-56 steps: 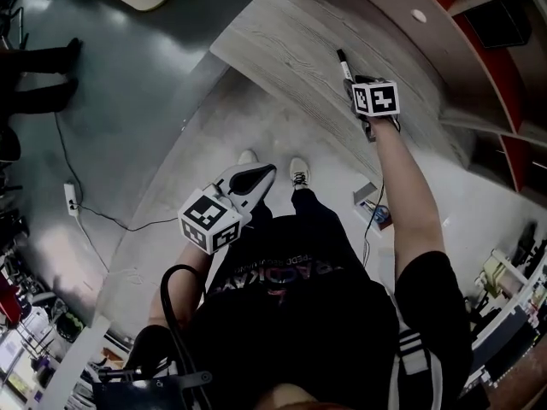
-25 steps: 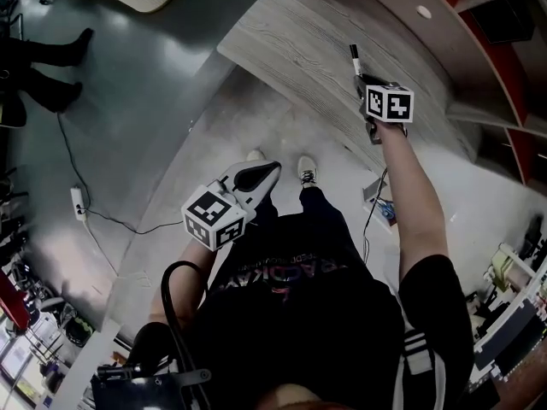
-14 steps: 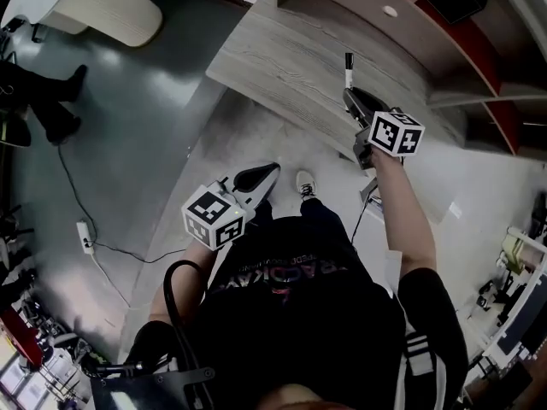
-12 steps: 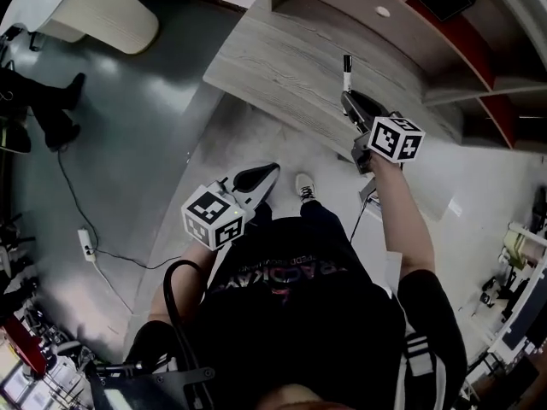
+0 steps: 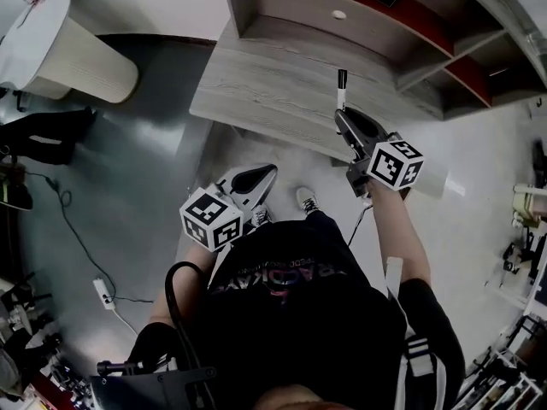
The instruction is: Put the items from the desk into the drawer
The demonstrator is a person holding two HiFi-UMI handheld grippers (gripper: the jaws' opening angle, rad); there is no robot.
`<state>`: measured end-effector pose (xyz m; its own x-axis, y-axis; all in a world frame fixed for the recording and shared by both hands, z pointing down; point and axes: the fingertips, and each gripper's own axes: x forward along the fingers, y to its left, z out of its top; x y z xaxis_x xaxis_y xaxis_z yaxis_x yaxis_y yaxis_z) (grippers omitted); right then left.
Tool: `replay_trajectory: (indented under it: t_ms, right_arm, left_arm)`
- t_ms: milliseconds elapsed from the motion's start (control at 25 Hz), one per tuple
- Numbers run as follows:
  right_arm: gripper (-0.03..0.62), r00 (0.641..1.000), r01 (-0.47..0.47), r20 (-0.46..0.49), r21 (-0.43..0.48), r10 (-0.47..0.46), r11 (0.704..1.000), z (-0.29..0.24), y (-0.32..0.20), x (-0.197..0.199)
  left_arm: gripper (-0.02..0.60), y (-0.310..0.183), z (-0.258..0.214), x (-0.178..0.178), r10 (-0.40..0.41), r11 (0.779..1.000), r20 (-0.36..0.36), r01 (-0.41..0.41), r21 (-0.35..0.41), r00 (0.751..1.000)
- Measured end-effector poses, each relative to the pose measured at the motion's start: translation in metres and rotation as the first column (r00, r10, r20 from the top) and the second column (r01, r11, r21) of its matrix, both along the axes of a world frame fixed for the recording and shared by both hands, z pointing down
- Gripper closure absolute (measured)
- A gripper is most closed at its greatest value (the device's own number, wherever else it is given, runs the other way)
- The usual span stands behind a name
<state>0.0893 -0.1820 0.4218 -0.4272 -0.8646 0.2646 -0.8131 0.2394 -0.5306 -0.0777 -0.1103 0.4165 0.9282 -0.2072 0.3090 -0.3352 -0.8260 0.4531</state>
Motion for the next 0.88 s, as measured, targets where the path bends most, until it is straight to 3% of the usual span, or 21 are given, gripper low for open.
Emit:
replay_trajectory:
  t_ms: [240, 400, 640, 880]
  right_arm:
    - [0.517, 0.993, -0.114, 0.021, 0.035, 0.114, 0.993, -0.013, 0.030, 0.001]
    - [0.517, 0.976, -0.217, 0.032, 0.046, 0.216, 0.975, -0.016, 0.061, 0.009]
    - [0.517, 0.923, -0.385, 0.031, 0.027, 0.385, 0.922, -0.011, 0.120, 0.023]
    - [0.517, 0.847, -0.532, 0.025, 0.009, 0.532, 0.847, -0.014, 0.174, 0.040]
  left_arm:
    - [0.571, 0.001, -0.003, -0.004, 0.093, 0.996, -0.009, -0.093, 0.009, 0.996]
    - [0.571, 0.011, 0.000, 0.005, 0.196, 0.981, -0.006, -0.196, 0.010, 0.981]
    - [0.571, 0.033, 0.005, 0.027, 0.367, 0.930, -0.018, -0.368, -0.006, 0.930]
    - [0.571, 0.057, 0.000, 0.045, 0.500, 0.866, -0.033, -0.500, -0.013, 0.866]
